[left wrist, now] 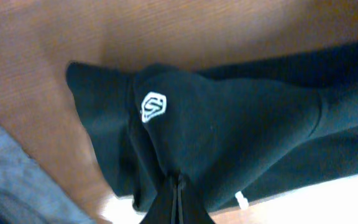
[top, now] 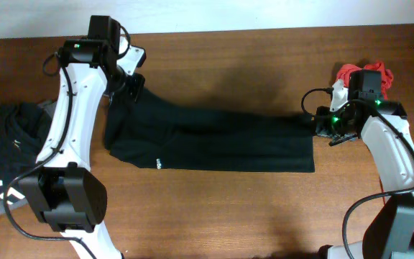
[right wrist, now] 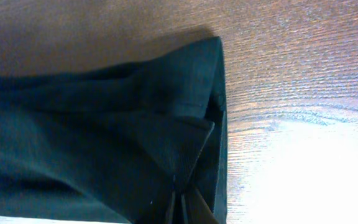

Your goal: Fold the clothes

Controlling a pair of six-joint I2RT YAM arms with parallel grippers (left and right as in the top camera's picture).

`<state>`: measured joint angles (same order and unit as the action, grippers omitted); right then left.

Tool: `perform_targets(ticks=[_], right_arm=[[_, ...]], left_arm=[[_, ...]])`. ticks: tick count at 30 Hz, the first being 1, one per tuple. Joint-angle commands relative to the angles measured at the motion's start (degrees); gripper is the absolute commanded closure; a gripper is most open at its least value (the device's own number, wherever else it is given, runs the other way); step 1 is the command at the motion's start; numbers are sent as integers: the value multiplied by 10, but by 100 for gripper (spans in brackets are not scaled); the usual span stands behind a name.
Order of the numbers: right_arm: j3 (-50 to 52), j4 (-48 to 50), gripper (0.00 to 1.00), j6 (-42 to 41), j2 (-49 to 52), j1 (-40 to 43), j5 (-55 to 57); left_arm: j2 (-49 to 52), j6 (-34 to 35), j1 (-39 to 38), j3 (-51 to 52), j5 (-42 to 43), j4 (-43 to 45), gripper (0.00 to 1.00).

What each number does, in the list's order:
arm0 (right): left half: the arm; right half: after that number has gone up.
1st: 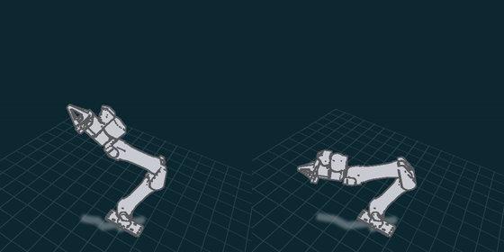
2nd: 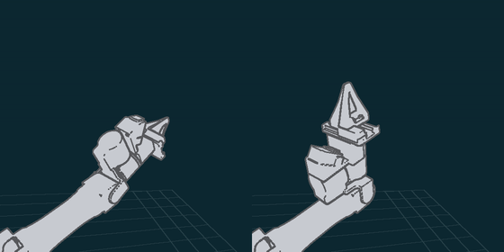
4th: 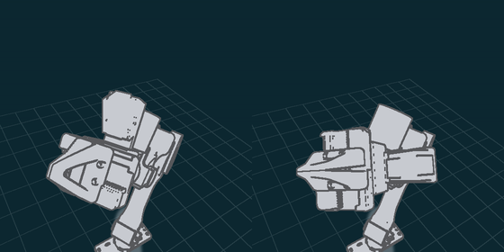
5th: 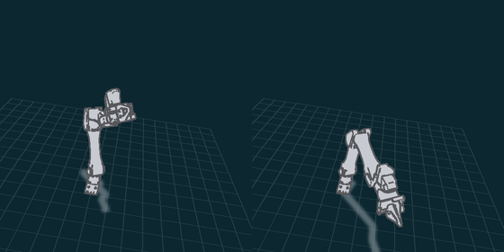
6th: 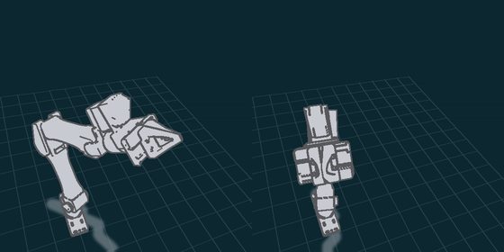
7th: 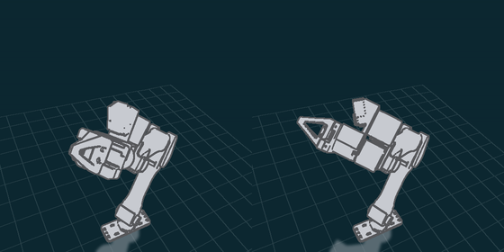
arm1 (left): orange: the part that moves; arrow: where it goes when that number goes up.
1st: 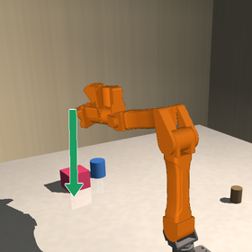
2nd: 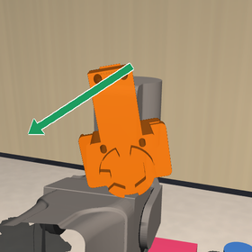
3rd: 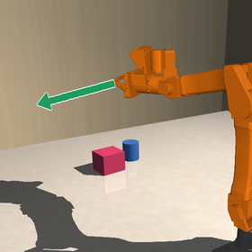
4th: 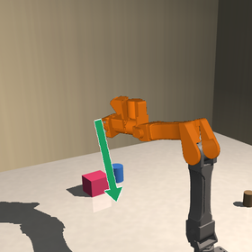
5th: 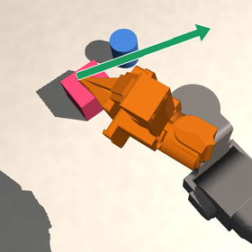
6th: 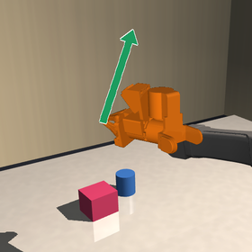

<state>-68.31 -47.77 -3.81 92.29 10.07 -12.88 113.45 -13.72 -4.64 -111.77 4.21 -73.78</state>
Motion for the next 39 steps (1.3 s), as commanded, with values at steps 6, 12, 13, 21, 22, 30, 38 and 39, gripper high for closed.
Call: perform_targets(ticks=[6,12,13,21,22,30,38,39], right_arm=[[-2,-5,88,6,-10,1,7],[-2,-16,86,6,-10,1,8],[-2,-20,86,6,-10,1,10],[-2,-28,60,4,-10,1,24],[-2,-28,56,4,-10,1,24],[-2,-24,51,4,-10,1,21],[-2,-24,51,4,-10,1,19],[-2,-24,51,4,-10,1,19]], left_arm=[[1,6,3,-1,-7,-71,97],[1,6,3,-1,-30,-93,93],[1,6,3,-1,-34,-95,91],[1,23,3,3,-24,-53,41],[1,23,3,7,-23,-36,36],[20,-1,3,105,26,165,27],[89,-1,3,125,42,197,66],[92,-1,2,125,49,192,77]])
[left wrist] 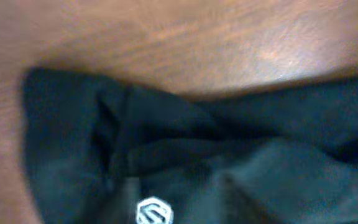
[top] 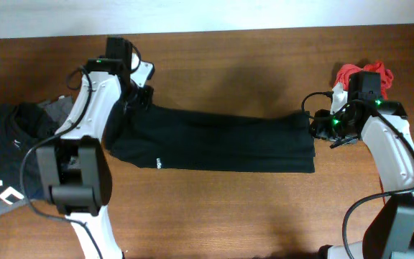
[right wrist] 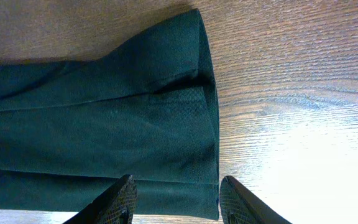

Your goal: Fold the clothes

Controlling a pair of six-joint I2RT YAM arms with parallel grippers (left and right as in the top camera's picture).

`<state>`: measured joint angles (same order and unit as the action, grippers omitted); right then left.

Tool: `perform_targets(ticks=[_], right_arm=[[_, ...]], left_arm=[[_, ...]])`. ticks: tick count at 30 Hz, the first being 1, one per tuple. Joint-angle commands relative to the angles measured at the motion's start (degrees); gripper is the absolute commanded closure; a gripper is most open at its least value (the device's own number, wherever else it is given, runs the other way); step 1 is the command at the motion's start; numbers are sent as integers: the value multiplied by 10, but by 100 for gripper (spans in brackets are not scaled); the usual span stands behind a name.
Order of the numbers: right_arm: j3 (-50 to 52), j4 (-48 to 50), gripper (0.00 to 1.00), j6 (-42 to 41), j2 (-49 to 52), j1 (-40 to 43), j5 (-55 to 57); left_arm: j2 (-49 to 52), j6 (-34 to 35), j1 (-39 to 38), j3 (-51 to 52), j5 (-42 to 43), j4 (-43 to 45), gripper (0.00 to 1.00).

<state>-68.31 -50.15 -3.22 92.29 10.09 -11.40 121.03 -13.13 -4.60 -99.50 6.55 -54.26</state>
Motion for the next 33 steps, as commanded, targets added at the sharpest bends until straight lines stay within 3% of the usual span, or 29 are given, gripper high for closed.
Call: perform_targets(ticks=[1,2,10,24,25,27,29,33], right_arm=[[-2,0,51,-2,-10,0,5],[-2,0,51,-2,-10,0,5],[-2,0,51,-2,-10,0,5],[-2,10,49,-2,-10,0,5],[-2,11,48,-2,-10,0,5],[-2,12,47,-2,-10,0,5],[-2,13,47,-2,-10,0,5],[-2,13,46,-2,-10,0,5]], left_arm=[[16,-7,2,2,34,-9,88],[16,-7,2,2,38,-16,100],[-18,-6,10,-49,36,-167,100],[-59,-6,15,-54,35,-319,100],[-59,-6,15,-54,36,-320,97],[-59,-6,15,-54,35,-311,61],[-59,-4,15,-54,36,-292,41],[-59,-4,15,-54,36,-214,26]])
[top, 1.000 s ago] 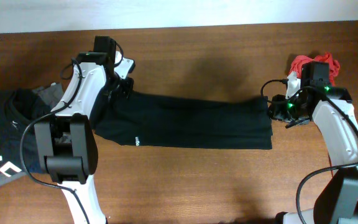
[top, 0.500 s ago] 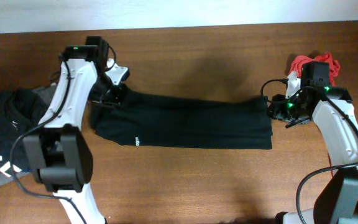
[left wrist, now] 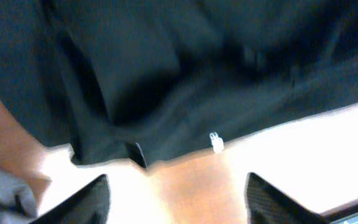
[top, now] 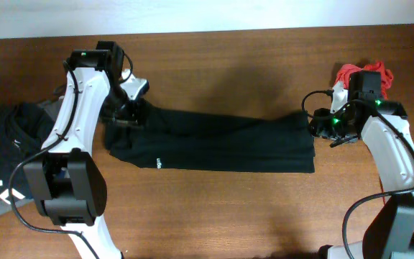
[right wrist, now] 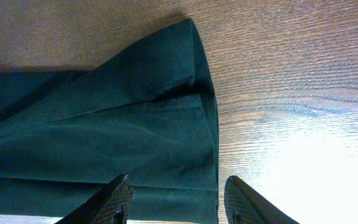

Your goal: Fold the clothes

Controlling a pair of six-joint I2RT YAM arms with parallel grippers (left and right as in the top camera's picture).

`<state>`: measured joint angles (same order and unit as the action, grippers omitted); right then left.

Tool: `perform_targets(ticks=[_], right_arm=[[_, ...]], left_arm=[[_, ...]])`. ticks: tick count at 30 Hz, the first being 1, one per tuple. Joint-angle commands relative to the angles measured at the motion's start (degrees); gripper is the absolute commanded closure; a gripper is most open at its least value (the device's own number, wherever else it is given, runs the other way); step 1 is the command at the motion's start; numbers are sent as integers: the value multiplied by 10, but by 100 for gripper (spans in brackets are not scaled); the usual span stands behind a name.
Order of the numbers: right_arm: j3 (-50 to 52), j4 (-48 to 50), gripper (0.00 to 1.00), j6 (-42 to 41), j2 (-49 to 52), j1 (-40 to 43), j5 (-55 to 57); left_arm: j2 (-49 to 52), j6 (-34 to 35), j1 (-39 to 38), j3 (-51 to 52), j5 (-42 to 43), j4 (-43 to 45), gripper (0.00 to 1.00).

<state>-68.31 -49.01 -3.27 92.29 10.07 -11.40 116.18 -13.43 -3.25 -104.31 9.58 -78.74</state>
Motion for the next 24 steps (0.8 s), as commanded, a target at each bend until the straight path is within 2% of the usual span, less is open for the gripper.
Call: perform_targets(ticks=[1,5,11,12,13,15,16,18,19,21,24], right_arm=[[-2,1,47,-2,-10,1,5],[-2,1,47,-2,-10,1,5],[-2,-1,46,-2,-10,1,5],[-2,-1,46,-1,-10,1,5],[-2,-1,46,-1,-10,1,5],[-2,-1,46,-1,-10,1,5],[-2,-2,46,-1,-10,1,5],[-2,-3,46,-1,-10,1,5],[-2,-3,46,-1,-10,1,5],[-2,-1,46,-1,-10,1,5],[-2,-1,46,-2,-10,1,5]], left_arm=[[-10,-1,2,-6,5,52,26],[2,-2,-4,-6,12,128,26],[65,-4,-17,-6,12,137,26],[77,-4,-18,-6,11,138,29],[88,-4,-18,-6,11,137,39],[105,-3,-19,-6,12,120,71],[109,-4,-19,-6,12,105,78],[111,-4,-19,-6,12,87,79],[111,-4,-19,-6,12,80,82],[105,-4,-19,-6,12,61,98],[93,-3,-19,-6,12,29,99]])
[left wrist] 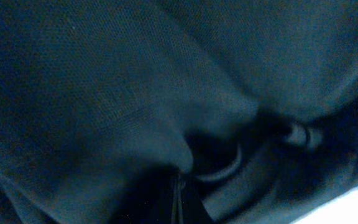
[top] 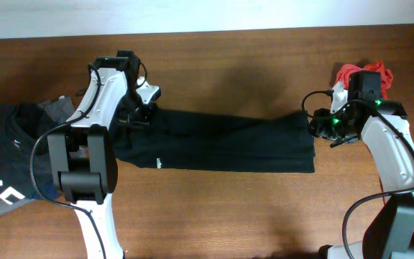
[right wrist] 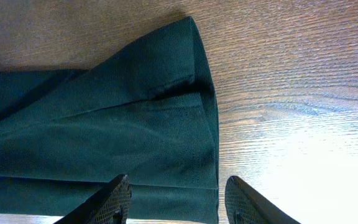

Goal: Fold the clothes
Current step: 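Pull the grasped left edge down and left with the left gripper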

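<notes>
Dark green-black trousers (top: pixel 221 144) lie lengthwise across the wooden table, folded leg on leg, with a small white label (top: pixel 159 163) near the front edge. My left gripper (top: pixel 141 109) is down on the waist end. In the left wrist view dark cloth (left wrist: pixel 104 93) fills the frame, and the left gripper (left wrist: pixel 178 199) is shut on a bunched fold of it. My right gripper (top: pixel 322 126) hovers at the hem end. In the right wrist view the right gripper (right wrist: pixel 180 202) is open over the hems (right wrist: pixel 197 124), holding nothing.
A navy garment with white lettering (top: pixel 6 169) and a grey garment (top: pixel 56 108) lie heaped at the table's left. A red cloth (top: pixel 369 72) sits behind my right arm. Bare wood (top: pixel 228 208) runs along the front of the trousers.
My left gripper was open over the waist end; now it is down in the cloth and shut on a fold at the waist. The right gripper and the hems are unchanged.
At first both grippers were shut on the trousers, left at the waist and right at the hem. By 1.9 s ago the right gripper was open over the flat hems. The left gripper was open over the waist 0.8 s ago, and now it grips the waist again.
</notes>
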Controlling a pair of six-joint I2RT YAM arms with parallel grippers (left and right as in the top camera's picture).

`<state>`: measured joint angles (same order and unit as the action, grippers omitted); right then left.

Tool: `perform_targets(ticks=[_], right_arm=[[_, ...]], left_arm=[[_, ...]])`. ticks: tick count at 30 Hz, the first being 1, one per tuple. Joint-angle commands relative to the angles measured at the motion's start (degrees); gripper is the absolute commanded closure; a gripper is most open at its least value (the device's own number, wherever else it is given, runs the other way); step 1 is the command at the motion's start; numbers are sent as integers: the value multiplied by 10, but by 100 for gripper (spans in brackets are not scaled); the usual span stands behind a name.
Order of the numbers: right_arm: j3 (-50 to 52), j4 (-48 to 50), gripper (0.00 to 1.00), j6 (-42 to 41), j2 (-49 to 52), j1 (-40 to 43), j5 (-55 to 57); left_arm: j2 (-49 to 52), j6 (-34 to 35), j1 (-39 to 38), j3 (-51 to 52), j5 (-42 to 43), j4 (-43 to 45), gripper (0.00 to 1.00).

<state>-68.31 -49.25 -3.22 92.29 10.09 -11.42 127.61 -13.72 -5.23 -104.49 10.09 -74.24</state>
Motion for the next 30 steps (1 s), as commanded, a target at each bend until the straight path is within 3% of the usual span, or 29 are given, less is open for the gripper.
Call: perform_targets(ticks=[1,13,18,21,23,24,30], right_arm=[[-2,1,46,-2,-10,0,5],[-2,2,46,-2,-10,0,5],[-2,2,46,-2,-10,0,5],[-2,4,46,-2,-10,0,5],[-2,4,46,-2,-10,0,5],[-2,4,46,-2,-10,0,5],[-2,4,46,-2,-10,0,5]], left_arm=[[-26,0,1,-5,7,-29,99],[-44,0,-1,-5,31,-158,99],[-48,17,-5,-5,27,-133,99],[-50,36,-5,-5,26,-70,89],[-47,36,-5,-2,26,-36,61],[-47,37,-5,1,25,-25,57],[-47,38,-5,36,-33,35,51]])
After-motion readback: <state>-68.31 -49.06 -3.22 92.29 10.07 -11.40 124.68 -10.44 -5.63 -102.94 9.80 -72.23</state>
